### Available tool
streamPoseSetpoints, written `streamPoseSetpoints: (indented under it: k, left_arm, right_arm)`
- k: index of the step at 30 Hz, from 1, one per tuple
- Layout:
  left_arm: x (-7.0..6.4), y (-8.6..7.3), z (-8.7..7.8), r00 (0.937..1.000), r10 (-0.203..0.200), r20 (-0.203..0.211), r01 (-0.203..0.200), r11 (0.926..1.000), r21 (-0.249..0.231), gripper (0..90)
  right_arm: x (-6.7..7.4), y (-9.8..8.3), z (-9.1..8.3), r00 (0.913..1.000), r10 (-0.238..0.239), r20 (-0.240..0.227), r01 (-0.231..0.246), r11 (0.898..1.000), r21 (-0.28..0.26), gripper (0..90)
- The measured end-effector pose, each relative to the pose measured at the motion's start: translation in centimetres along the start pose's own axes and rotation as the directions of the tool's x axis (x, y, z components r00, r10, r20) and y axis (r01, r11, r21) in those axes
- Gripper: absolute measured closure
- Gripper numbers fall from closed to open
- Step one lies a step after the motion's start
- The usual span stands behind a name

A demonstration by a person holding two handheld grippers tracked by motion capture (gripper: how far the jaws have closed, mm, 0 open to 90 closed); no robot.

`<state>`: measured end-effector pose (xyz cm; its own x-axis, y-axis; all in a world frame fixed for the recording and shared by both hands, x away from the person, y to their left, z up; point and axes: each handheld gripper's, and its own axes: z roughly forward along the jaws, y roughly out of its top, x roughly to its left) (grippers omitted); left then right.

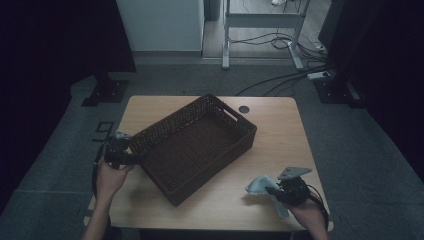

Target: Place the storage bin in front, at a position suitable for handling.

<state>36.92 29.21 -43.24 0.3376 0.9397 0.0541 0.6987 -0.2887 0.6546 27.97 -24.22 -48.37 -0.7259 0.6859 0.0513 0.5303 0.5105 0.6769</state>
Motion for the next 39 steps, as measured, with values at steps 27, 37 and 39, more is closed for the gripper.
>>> streamPoseSetpoints:
  k: [27, 37, 39]
  left_arm:
    - [0.7, -0.1, 2.3, 0.9986, -0.052, -0.014, 0.052, 0.9986, 0.01, 54.2]
    - [-0.3, -1.2, 1.3, 0.9984, -0.056, 0.0, 0.056, 0.9984, 0.002, 51.0]
    - [-0.4, -1.2, 1.3, 0.9981, -0.062, -0.002, 0.062, 0.9981, 0.002, 51.3]
  right_arm:
    - [8.4, 8.9, 5.0, 0.9475, -0.194, -0.254, 0.183, 0.981, -0.067, 75.1]
    - [12.6, 11.3, 7.7, 0.8863, -0.289, -0.362, 0.283, 0.956, -0.07, 75.0]
    - [12.9, 11.7, 8.1, 0.8821, -0.301, -0.363, 0.298, 0.952, -0.065, 75.0]
